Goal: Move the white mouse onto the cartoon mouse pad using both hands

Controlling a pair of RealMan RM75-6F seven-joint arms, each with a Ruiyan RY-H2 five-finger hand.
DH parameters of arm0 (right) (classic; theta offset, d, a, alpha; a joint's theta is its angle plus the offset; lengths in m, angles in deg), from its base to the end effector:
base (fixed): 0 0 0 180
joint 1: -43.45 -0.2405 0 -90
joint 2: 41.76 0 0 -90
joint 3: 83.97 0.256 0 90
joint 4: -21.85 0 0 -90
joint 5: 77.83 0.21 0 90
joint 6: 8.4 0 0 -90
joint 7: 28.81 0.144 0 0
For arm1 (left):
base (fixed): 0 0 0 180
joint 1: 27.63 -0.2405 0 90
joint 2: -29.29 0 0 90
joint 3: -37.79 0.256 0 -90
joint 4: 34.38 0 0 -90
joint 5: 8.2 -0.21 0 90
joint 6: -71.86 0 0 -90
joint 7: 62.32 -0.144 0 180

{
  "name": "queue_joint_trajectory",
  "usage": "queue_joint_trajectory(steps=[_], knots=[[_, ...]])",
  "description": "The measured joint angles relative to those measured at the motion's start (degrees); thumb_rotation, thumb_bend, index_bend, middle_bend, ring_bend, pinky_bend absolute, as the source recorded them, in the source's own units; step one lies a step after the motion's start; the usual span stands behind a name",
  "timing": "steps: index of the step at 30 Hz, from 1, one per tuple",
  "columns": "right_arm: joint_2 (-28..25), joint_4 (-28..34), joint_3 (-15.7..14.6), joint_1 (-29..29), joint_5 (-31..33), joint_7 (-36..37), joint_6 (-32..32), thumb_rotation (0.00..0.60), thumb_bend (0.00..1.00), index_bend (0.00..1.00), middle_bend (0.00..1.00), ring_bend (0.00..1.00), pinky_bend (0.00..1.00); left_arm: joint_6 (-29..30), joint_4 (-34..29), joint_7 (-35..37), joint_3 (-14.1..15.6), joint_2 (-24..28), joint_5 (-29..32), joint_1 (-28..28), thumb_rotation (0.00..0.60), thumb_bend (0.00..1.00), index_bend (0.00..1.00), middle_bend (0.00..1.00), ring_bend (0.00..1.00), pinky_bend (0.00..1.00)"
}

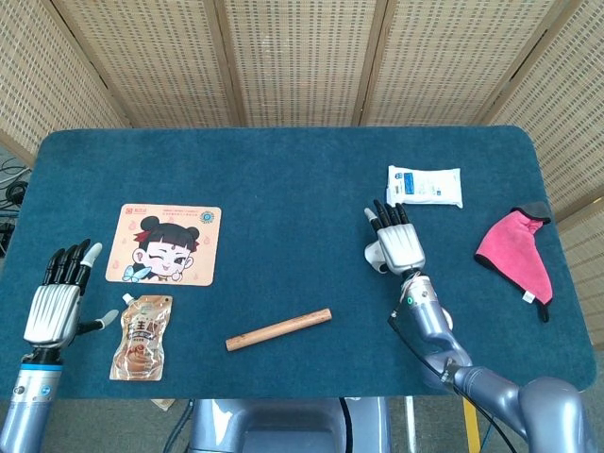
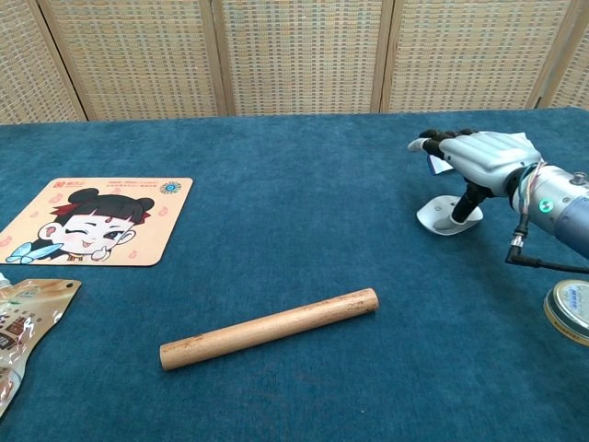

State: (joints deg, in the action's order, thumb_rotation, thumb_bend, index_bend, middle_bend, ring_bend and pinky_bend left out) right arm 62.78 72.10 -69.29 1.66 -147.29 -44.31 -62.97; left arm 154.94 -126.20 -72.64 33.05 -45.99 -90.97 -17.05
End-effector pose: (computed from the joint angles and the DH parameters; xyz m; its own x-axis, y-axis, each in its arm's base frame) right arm -0.2077 -0.3959 -0.0385 0.5617 -0.1049 0.8206 -0.8183 -0.2161 0.5325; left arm -0.2780 0.2148 0.1000 0.3831 -0.0120 0.9236 0.9220 -0.0561 -0.3832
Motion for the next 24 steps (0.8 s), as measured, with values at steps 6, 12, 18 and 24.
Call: queue_joint_trajectory(steps=[6,12,18,24], knots=[[0.8,-1.4,0.2,-0.9,-0.2,0.8,0.3,0.6,0.0,0.0,0.0,0.0,0.0,-0.2,0.1,-0.2,0.2,-0.2,-0.2,0.1,0.6,0.0,0.0,0.0,0.0,0.0],[0.8,-1.3,0.3,-1.3,-0.5,0.8,-0.1,0.6,0.0,0.01,0.0,0.0,0.0,-0.1,0.0,-0.2,0.2,-0.2,-0.3,0.1,0.6,0.0,0.0,0.0,0.0,0.0],[-1.1,2.5,0.0,-0.4,-0.8,-1.0,-2.0,0.6,0.0,0.08,0.0,0.0,0.0,-0.3,0.1,-0.1,0.2,-0.1,-0.3,0.1,0.6,0.0,0.0,0.0,0.0,0.0],[-5.1,10.5,-0.3,0.8,-1.1,-5.4,-4.5,0.6,0.0,0.16,0.02,0.0,0.0,0.0,-0.1,0.2,0.3,0.1,-0.5,0.0,0.6,0.0,0.0,0.0,0.0,0.0]])
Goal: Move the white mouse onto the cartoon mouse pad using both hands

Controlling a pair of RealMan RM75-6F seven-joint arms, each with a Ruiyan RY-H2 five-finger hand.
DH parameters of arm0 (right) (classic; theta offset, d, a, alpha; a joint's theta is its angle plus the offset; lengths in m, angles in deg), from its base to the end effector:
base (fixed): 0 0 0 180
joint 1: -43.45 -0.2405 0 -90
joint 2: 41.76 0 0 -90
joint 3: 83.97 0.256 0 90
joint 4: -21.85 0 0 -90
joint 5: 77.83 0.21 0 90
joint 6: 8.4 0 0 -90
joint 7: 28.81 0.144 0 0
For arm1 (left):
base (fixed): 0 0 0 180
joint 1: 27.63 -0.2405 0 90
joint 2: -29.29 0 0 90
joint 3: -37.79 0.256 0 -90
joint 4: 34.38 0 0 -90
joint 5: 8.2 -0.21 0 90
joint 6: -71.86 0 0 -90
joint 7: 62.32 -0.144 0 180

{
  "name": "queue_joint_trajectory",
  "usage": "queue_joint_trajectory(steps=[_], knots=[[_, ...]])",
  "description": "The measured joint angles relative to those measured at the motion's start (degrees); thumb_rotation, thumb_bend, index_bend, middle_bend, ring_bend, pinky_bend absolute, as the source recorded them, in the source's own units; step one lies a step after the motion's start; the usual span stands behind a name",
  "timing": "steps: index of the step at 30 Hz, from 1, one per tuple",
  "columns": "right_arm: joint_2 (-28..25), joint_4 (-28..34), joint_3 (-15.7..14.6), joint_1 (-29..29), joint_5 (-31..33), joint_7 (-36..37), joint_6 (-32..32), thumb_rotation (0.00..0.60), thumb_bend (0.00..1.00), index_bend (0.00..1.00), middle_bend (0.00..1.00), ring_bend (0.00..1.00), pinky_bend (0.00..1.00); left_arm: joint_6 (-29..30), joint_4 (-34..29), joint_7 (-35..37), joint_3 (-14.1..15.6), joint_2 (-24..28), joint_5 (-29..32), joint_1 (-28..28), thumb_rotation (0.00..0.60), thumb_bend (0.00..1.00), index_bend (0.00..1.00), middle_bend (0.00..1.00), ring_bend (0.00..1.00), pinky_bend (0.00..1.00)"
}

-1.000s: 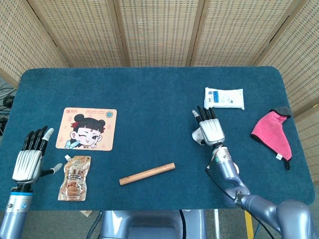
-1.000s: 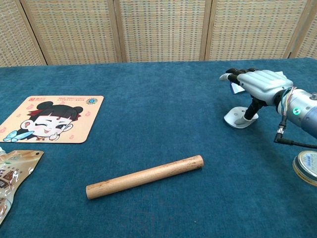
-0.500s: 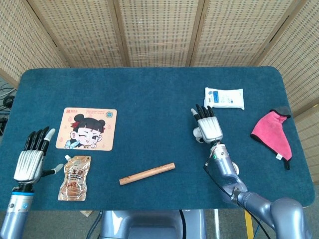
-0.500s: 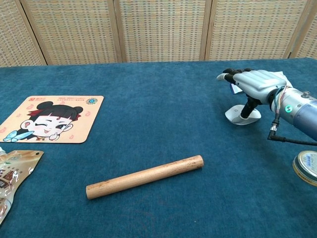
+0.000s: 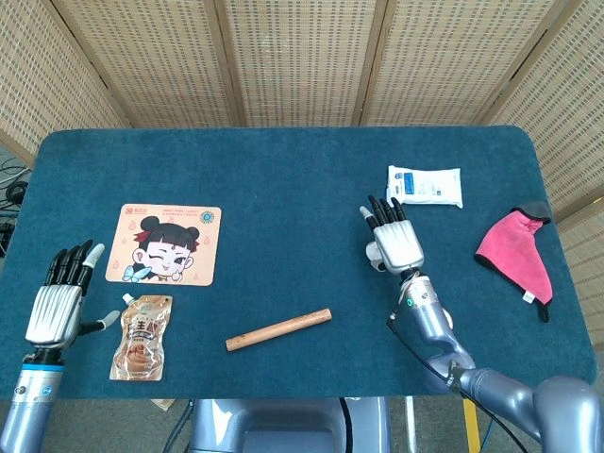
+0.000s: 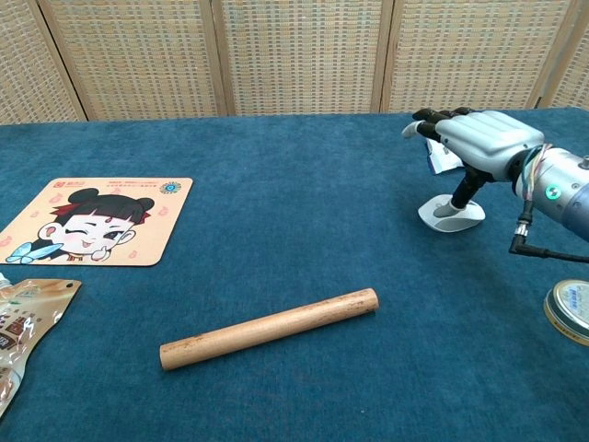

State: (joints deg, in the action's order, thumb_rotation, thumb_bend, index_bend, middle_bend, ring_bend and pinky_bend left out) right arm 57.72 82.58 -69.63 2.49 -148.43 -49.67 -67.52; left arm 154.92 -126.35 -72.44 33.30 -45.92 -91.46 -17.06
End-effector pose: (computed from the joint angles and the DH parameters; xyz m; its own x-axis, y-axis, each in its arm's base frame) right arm -0.1859 -0.3856 -0.0194 0.5782 -0.0291 0.8154 -0.7899 -0.2702 0.5505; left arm -0.2768 0.2138 0.0993 0.3803 -0.0085 0.9248 0.9227 -0.0652 -0.3800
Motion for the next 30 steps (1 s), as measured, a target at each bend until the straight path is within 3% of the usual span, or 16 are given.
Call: queue_joint_trajectory(steps=[5,10,30], knots=[[-4.4,8.7,-0.6,1.1,1.8,-6.6,-0.1,0.6,0.0,0.18,0.02,0.0,0.0,0.8,-0.7,0.3,0.7,0.4,-1.6,-0.3,0.6,0.01,0.0,0.0,0.0,0.0],[-6.5,11.4,-0.9,0.7,6.3,-12.5,2.4,0.6,0.0,0.19,0.03,0.0,0.0,1.0,-1.0,0.2,0.9,0.5,-2.1,-0.4,0.6,0.01,0.0,0.0,0.0,0.0],[-3.0,0.4,-1.7,-3.6,10.1,-12.3,8.9,0.6,0.0,0.23,0.03,0.0,0.0,-0.1,-0.4,-1.3,0.7,-0.3,-1.2,0.0,0.6,0.01,0.0,0.0,0.0,0.0]])
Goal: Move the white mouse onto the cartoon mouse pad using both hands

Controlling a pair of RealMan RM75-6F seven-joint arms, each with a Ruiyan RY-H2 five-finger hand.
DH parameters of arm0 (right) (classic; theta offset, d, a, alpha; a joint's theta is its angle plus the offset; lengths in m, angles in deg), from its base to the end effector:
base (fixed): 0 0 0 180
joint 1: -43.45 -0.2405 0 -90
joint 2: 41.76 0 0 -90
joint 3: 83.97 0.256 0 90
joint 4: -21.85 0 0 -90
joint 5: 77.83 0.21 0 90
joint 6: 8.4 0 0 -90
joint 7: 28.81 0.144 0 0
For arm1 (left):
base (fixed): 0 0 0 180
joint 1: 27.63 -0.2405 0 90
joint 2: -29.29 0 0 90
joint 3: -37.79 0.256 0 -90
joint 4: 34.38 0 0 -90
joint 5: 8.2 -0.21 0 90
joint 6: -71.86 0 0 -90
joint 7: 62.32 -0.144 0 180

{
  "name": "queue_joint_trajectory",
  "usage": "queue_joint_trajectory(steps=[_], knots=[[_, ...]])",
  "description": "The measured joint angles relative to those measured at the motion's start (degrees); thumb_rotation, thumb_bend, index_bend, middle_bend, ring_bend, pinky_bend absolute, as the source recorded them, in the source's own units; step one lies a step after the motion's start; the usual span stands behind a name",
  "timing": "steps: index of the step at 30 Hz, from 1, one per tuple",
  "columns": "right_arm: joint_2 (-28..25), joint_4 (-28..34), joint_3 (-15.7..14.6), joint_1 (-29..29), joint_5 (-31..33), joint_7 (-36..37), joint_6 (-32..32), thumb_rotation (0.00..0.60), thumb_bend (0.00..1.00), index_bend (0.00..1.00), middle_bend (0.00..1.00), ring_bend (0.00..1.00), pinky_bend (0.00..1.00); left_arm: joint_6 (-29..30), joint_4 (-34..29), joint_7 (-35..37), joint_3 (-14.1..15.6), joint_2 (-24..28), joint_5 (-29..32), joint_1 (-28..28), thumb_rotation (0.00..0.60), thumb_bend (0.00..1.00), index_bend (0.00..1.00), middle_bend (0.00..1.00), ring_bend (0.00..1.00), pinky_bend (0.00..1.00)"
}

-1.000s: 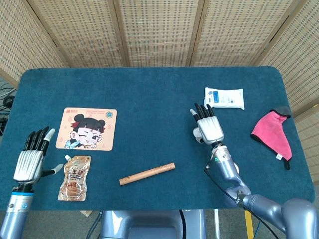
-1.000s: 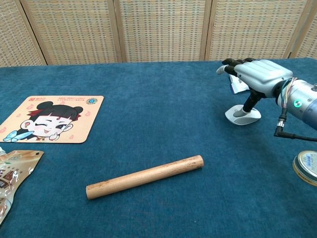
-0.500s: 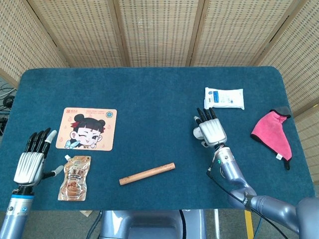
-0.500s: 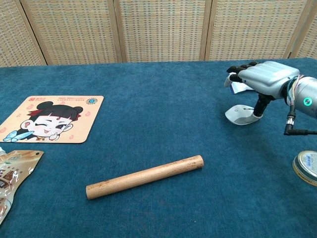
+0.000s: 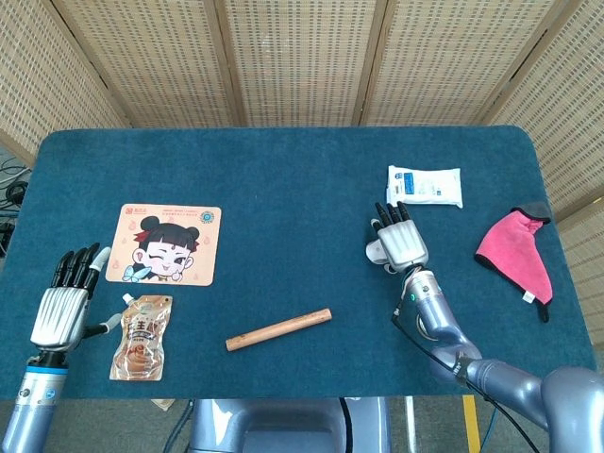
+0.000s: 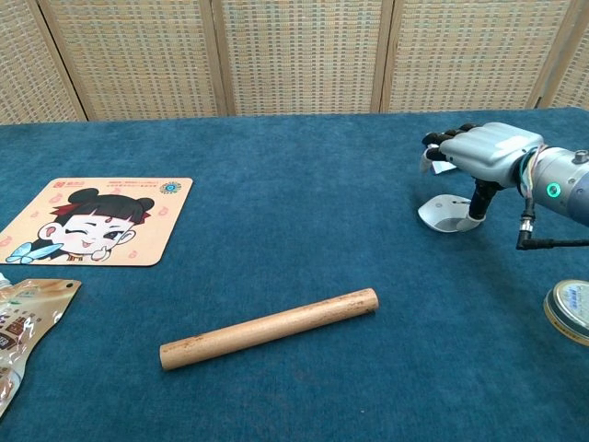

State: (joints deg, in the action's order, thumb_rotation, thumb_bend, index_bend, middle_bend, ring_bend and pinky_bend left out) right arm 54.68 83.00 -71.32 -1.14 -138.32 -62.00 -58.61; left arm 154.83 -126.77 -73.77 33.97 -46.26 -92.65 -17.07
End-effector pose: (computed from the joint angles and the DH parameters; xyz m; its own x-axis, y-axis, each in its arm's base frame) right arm -0.1986 -0.4010 -0.0201 0.7357 -0.1411 0.6624 -0.6725 -0.2689 0.6896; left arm -0.2725 0.2106 0.0943 0.3937 0.0009 0.9192 0.9157 -0.0885 -0.3921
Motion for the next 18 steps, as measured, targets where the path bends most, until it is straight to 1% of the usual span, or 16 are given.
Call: queue_joint_trajectory(steps=[10,18], knots=[[1.2,-3.8,-0.6,-1.4,0.3,0.6,2.0,0.6,0.0,0.27,0.03,0.0,0.0,-0.1,0.1,-0.1,-0.1,-0.1,0.3,0.1,0.6,0.01,0.0,0.0,0.0,0.0],[0.9,-3.6,-1.0,-1.9,1.3,-1.2,2.6,0.6,0.0,0.29,0.03,0.0,0.0,0.0,0.0,-0.1,-0.1,0.0,0.2,0.0,0.6,0.01,0.0,0.0,0.0,0.0]])
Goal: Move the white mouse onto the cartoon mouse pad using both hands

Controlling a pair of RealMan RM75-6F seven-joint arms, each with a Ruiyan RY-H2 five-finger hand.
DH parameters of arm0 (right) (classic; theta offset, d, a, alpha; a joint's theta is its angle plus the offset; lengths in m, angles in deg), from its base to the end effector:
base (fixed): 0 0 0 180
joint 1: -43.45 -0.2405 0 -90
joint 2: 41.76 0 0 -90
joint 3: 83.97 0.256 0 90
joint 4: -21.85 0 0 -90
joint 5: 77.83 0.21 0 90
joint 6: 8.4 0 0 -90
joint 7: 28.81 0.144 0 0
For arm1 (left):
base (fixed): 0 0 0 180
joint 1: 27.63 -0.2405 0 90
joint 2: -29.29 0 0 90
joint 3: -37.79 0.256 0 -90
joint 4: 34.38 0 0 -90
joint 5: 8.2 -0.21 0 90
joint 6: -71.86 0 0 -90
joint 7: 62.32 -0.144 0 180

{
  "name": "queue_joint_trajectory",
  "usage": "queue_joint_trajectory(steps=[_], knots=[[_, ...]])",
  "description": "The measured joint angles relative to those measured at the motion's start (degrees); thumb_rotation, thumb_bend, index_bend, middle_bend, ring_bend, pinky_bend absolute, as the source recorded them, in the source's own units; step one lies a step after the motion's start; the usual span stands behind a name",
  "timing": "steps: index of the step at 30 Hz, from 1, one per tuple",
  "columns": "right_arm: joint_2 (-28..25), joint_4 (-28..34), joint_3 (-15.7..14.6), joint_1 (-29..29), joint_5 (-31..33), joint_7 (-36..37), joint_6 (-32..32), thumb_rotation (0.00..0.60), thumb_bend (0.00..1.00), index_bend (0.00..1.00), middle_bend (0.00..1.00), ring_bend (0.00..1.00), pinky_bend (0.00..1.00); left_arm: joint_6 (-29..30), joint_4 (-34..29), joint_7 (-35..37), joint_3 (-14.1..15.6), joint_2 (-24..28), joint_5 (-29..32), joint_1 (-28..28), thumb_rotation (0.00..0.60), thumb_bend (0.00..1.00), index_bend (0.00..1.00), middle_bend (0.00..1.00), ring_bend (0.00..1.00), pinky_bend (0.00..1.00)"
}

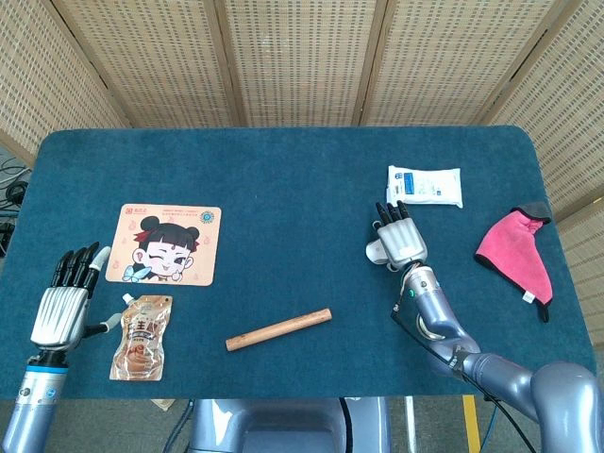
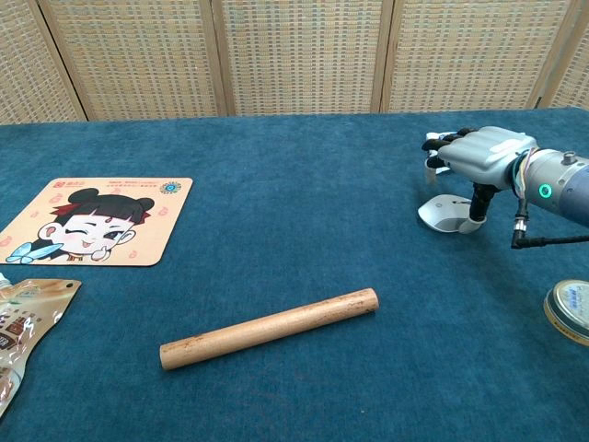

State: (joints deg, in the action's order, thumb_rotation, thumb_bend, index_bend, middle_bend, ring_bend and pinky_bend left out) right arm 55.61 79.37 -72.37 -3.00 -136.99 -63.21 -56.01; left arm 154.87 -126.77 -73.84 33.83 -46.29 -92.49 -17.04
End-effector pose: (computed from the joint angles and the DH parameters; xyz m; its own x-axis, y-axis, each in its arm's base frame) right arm -0.2024 -0.4098 -0.0244 0.7754 -0.1564 0.6117 -0.6287 -0.2806 0.7252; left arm -0.2725 0.2113 0.0947 0.3936 -0.0018 0.9193 0.9158 -0.0858 -0.3923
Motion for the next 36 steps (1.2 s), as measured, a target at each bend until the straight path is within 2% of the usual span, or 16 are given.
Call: queue_joint_trajectory(steps=[16,36], knots=[[0.7,-0.6,-0.6,-1.6,3.4,-4.0,1.6,0.6,0.0,0.34,0.03,0.0,0.0,0.0,-0.1,0.4,0.1,0.2,-0.1,0.0,0.6,0.01,0.0,0.0,0.0,0.0],[1.8,-2.7,-1.6,-1.6,0.6,-1.5,0.1,0.6,0.0,0.54,0.09,0.0,0.0,-0.8,0.1,0.5,0.2,-0.1,0.2,0.2,0.6,0.01,0.0,0.0,0.0,0.0]])
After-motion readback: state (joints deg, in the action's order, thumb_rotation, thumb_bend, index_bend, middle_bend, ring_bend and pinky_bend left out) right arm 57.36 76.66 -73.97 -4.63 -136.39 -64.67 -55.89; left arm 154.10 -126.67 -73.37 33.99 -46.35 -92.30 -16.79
